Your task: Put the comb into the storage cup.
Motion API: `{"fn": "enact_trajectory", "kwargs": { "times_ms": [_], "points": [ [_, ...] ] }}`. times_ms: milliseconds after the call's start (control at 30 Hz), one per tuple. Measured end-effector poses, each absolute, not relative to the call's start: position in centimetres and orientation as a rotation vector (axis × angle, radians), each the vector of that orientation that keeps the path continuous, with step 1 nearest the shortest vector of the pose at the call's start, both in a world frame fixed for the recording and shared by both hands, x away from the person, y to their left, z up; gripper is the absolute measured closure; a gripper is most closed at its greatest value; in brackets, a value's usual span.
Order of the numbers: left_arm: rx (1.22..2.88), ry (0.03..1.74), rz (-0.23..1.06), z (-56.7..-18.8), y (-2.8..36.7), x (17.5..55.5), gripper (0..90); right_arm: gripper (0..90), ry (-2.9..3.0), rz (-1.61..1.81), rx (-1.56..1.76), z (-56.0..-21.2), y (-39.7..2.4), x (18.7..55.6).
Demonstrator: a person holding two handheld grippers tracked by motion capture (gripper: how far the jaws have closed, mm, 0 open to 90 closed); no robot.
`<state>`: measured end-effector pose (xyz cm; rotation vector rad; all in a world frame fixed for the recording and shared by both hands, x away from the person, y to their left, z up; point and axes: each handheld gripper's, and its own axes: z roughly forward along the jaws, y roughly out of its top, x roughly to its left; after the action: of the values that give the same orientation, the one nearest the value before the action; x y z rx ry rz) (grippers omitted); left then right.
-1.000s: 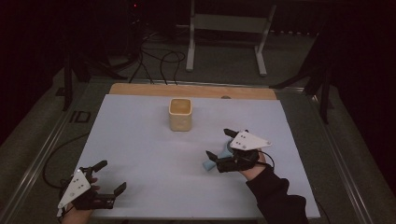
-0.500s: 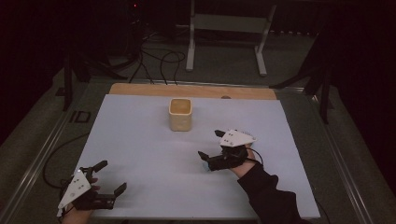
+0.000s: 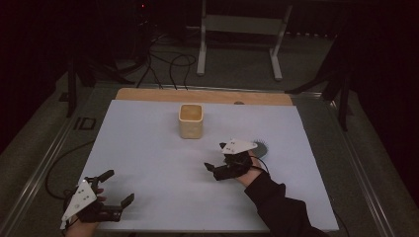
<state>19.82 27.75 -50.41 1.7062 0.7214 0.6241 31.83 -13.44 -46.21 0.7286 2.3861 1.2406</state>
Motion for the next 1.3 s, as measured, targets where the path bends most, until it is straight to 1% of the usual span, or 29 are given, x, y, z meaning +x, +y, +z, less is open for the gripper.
{"fn": "enact_trajectory", "kwargs": {
  "times_ms": [33,67,133,200,267,433,633,767,800,833,867,1300],
  "points": [
    [1.706,0.721,0.623,-50.4,27.8,19.8,0.0,19.8,2.401,1.211,0.726,-46.6,-13.2,32.0],
    [1.706,0.721,0.623,-50.4,27.8,19.8,0.0,19.8,2.401,1.211,0.726,-46.6,-13.2,32.0],
    [1.705,0.722,0.623,-50.4,27.8,19.8,0.0,26.6,2.415,1.176,0.735,-46.9,-12.8,32.1],
    [1.706,0.721,0.624,-50.4,27.8,19.8,0.0,33.8,2.418,1.166,0.751,-47.1,-12.7,32.4],
    [1.706,0.721,0.623,-50.4,27.8,19.8,0.0,43.6,2.416,1.142,0.769,-47.3,-12.7,32.6],
    [1.705,0.722,0.622,-50.4,27.8,19.8,0.0,61.0,2.438,1.088,0.794,-47.7,-12.7,33.0],
    [1.708,0.720,0.619,-50.4,27.8,19.8,0.0,74.9,2.461,1.063,0.818,-48.1,-12.7,33.3],
    [1.710,0.720,0.617,-50.5,27.7,19.8,0.0,81.4,2.484,1.049,0.826,-48.6,-12.6,33.4],
    [1.711,0.720,0.617,-50.5,27.7,19.8,0.0,84.1,2.489,1.040,0.826,-48.7,-12.7,33.5],
    [1.711,0.720,0.617,-50.5,27.7,19.8,0.0,84.1,2.489,1.040,0.826,-48.7,-12.7,33.5],
    [1.710,0.721,0.617,-50.5,27.7,19.8,0.0,88.9,2.500,1.023,0.836,-48.9,-12.6,33.5],
    [1.710,0.719,0.612,-50.5,27.7,19.9,0.0,90.0,2.585,0.962,0.829,-50.0,-12.3,33.3]
  ]
}}
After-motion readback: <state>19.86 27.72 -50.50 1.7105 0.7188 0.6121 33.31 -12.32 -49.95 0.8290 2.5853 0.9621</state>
